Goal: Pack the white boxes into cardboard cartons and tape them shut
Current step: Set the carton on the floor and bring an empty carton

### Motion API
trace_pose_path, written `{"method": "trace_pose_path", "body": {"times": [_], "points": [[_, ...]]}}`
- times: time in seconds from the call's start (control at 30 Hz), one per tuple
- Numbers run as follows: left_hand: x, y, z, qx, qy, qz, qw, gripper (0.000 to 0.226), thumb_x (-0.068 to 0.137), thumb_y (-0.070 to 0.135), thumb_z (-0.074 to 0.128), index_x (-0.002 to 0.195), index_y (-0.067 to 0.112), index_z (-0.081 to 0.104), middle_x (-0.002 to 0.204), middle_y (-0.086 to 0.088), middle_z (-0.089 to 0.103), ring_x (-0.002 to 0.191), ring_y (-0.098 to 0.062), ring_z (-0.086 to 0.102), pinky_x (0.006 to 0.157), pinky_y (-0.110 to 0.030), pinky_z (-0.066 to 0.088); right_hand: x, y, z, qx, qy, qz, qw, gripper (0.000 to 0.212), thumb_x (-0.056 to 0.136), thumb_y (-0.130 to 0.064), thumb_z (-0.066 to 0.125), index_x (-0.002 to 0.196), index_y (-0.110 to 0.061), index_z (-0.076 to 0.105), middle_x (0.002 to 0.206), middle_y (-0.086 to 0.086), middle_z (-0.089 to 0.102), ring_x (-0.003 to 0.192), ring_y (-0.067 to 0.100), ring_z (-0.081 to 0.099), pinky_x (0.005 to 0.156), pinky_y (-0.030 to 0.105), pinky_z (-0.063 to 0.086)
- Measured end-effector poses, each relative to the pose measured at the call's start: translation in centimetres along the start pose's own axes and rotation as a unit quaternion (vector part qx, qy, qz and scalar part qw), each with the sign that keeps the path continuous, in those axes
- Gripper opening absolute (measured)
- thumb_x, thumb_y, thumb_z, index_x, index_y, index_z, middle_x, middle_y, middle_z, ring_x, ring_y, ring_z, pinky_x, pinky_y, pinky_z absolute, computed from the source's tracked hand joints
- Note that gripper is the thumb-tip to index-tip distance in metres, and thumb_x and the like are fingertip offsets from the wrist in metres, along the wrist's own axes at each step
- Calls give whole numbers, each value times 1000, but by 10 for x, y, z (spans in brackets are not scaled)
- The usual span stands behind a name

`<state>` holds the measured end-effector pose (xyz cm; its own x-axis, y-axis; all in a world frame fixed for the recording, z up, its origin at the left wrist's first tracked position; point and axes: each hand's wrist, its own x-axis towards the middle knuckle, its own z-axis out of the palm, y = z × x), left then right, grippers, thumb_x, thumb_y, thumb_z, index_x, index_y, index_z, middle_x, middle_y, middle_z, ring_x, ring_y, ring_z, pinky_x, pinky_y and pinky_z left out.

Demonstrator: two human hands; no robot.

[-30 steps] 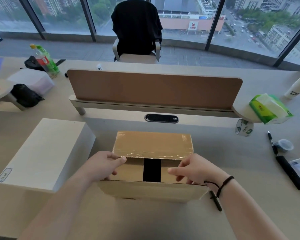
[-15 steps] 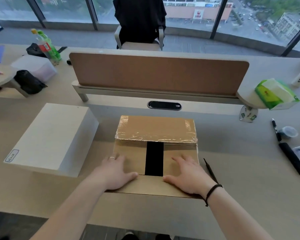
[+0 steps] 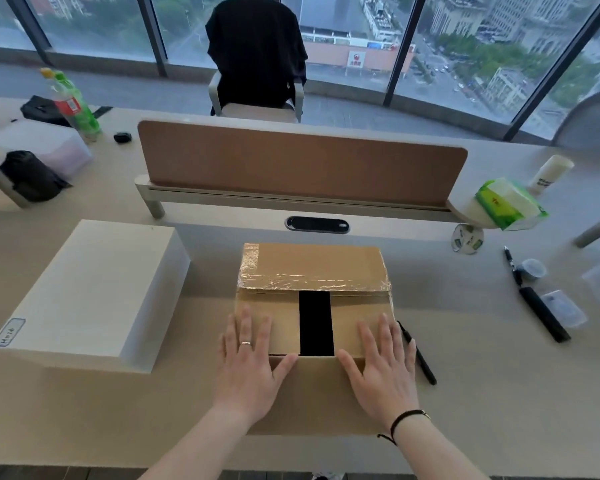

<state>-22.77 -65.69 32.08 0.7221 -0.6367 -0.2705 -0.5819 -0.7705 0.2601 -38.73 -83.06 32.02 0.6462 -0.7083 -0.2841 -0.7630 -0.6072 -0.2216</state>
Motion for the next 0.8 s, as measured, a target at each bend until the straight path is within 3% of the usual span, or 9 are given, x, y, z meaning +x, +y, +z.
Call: {"method": "trace_pose_path", "body": {"times": [0.17,0.37,0.47,0.53,0.67,0.8], "points": [[1,1,-5,21,-20,-8,1000,87,89,82,7,161,35,-5,164,-10,-29,152,-30,-27,122,-53,-15,3,-3,-7,-19,-22,-5,1000,76,93,-77,9,159,-41,-4,166,-2,-25,148,15,-33,120,50,-22],[18,16,-15,20,-15,-24,999,90,86,82,9,161,33,5,164,-11,-30,152,-29,-26,122,-53,-15,34,-20,-30,-4,-46,-78,996,74,95,-75,14,160,-41,6,169,-11,-5,154,10,-16,124,43,-13],[29,22,-18,29,-17,-32,999,94,86,85,20,161,32,4,166,-12,-22,153,-32,-23,124,-54,-9,53,-27,-42,2,-56,-116,992,74,96,-73,23,160,-41,5,169,-9,2,155,11,-7,125,39,-7],[36,25,-20,26,-25,-35,999,101,81,88,32,161,32,5,168,-12,-18,153,-34,-23,124,-53,-7,63,-28,-51,13,-28,-129,991,74,97,-71,30,160,-38,9,169,-6,9,156,16,1,125,39,-2],[50,30,-25,34,-34,-28,998,115,69,93,43,158,40,-8,164,-7,-31,150,-31,-30,123,-53,-10,88,-32,-74,54,67,-172,981,74,97,-67,38,159,-34,15,167,-5,19,156,19,10,127,43,9],[63,43,-34,26,-39,-31,998,110,73,90,46,157,43,-8,164,-6,-30,150,-32,-29,122,-56,-6,127,-36,-92,35,96,-193,976,76,97,-64,41,160,-33,11,168,-6,13,156,21,5,127,48,4]]}}
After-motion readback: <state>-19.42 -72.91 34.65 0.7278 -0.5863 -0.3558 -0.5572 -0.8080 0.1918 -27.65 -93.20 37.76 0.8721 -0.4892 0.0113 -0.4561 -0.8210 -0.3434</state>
